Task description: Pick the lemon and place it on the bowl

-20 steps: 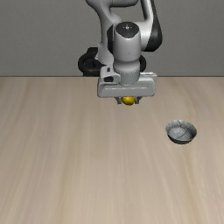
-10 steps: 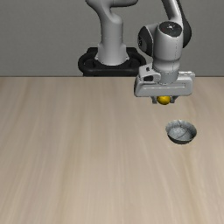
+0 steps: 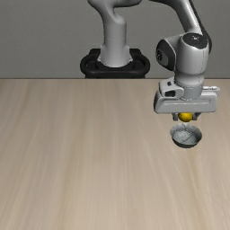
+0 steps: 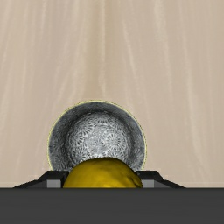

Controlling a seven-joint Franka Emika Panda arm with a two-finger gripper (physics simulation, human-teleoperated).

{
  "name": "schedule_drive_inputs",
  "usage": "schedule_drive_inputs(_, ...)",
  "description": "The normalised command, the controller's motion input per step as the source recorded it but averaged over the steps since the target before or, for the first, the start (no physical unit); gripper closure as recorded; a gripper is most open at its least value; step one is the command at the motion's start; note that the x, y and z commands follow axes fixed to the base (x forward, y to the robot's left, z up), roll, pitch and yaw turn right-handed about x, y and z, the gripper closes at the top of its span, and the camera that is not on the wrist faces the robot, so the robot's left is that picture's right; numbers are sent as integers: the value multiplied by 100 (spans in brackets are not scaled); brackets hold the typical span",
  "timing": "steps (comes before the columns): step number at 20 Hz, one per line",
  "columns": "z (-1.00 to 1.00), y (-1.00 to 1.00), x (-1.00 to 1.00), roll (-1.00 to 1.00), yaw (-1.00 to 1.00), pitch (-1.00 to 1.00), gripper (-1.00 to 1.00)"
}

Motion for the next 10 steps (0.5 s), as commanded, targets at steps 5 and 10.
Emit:
schedule_drive_inputs(5,0,0,20,0,0,0,-100)
schedule_drive_inputs(10,0,0,0,0,0,0,-100)
